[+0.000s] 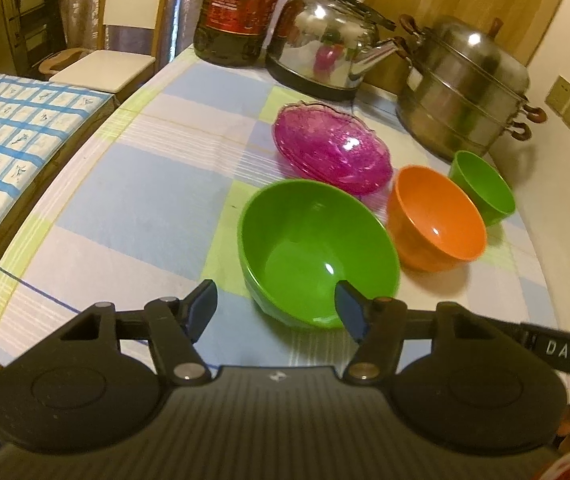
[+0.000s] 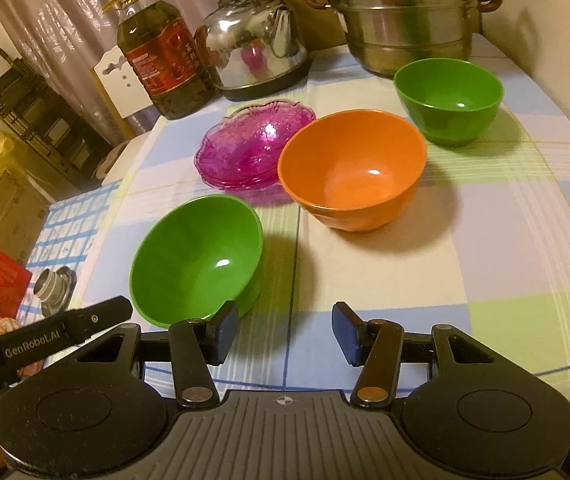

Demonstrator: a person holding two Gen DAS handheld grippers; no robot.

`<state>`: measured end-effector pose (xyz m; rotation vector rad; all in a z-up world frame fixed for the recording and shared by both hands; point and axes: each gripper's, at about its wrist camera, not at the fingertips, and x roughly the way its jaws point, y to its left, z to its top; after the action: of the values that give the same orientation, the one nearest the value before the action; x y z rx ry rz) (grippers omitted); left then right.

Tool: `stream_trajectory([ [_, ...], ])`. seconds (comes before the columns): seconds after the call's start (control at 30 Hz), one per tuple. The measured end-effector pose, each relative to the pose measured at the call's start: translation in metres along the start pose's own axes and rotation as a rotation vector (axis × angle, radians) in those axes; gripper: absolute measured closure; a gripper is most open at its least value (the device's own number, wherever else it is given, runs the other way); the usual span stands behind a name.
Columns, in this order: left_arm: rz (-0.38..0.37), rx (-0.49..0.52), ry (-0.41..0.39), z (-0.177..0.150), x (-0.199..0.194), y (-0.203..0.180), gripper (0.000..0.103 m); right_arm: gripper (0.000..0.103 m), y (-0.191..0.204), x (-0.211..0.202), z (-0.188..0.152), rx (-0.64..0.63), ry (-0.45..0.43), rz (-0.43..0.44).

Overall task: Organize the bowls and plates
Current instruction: 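Close both grippers on the rim of the large green bowl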

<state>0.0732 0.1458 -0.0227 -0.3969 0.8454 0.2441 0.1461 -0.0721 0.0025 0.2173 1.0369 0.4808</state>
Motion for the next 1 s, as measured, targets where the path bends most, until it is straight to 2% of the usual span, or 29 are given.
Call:
stream_trajectory([
  [0.3, -0.002, 0.011, 0.011, 0.015, 0.025, 0.003, 0.05, 0.05, 0.004, 0.027, 0.014, -0.001, 0.007, 0.008],
  [0.77, -0.006, -0.005, 0.053, 0.022, 0.068, 0.019, 0.071, 0.051, 0.006, 0.076, 0.026, -0.017, 0.055, -0.006],
  [1.0, -0.005, -0.013, 0.065, 0.021, 0.081, 0.027, 0.08, 0.063, 0.005, 0.093, 0.025, -0.016, 0.087, -0.011],
])
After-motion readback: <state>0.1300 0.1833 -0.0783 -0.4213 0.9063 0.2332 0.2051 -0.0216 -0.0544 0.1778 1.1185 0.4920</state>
